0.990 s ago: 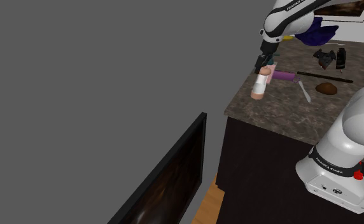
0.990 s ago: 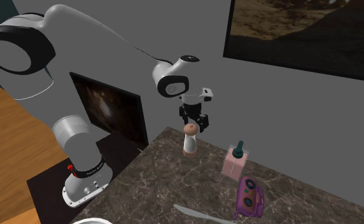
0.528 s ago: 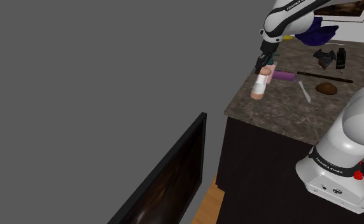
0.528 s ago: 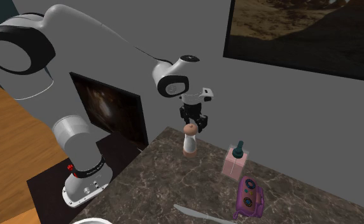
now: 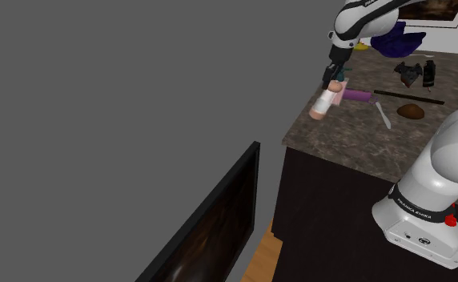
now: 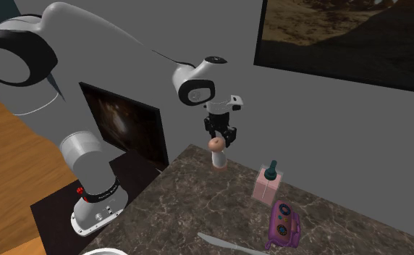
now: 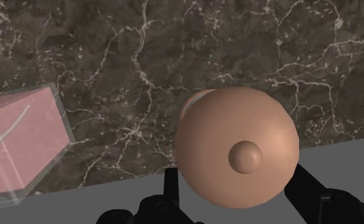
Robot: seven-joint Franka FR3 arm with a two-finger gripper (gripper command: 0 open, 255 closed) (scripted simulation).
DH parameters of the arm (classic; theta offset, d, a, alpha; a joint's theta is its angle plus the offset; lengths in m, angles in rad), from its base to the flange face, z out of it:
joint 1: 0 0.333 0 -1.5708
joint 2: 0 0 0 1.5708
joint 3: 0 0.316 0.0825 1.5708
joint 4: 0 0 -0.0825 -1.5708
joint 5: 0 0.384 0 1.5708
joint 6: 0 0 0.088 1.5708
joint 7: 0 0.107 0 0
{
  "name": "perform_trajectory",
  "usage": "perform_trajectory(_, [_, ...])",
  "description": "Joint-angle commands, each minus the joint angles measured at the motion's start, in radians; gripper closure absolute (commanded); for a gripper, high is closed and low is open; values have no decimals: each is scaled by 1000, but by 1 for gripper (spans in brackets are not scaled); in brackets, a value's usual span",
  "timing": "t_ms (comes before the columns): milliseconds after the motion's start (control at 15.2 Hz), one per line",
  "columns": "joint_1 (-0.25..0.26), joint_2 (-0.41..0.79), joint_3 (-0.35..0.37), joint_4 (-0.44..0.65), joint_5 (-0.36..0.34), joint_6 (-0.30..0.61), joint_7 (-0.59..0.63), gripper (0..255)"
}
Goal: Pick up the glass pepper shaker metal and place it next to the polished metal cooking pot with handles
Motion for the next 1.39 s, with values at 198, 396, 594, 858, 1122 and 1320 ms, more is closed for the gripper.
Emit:
perform_trajectory(198, [-2, -31, 10, 46, -12, -74, 10, 255])
perform_trajectory(396, [-3, -47, 16, 73, -17, -117, 16, 255])
perform_trajectory(594, [-3, -60, 22, 102, -20, -158, 20, 255])
perform_trajectory(858, [-3, -74, 30, 144, -23, -214, 24, 255])
perform_trajectory(1122, [-2, -85, 36, 189, -24, -268, 27, 255])
perform_trajectory(1320, [-2, -88, 37, 200, -25, -282, 27, 255])
